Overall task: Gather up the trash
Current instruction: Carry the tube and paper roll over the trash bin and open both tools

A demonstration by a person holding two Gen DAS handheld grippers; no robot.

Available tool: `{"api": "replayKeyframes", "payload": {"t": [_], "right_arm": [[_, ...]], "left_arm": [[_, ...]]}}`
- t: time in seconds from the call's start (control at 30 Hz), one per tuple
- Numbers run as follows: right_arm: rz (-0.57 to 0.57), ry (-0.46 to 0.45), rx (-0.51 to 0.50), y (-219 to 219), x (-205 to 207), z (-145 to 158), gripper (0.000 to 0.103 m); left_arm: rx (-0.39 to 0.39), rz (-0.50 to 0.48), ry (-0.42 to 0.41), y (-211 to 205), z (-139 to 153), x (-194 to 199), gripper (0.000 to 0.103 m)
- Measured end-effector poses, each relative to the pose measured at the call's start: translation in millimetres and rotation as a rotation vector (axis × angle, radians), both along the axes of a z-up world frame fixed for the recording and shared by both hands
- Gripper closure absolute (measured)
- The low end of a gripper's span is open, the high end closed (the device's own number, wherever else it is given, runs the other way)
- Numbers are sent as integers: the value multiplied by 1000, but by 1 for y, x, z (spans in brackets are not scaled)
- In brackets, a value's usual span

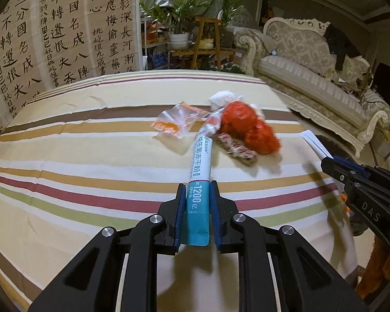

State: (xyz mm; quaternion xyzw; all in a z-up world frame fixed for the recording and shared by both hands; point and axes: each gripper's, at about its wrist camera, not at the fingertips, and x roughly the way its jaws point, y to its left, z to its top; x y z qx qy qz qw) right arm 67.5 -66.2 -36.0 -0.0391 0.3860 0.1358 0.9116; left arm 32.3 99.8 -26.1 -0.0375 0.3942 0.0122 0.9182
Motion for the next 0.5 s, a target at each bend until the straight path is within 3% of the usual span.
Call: {"api": "replayKeyframes", "payload": {"t": [0.5], "right_arm": [[-166, -62, 13, -78, -19, 9, 87]], "left_arm": [[15, -131, -52, -77, 12, 2, 84]]}}
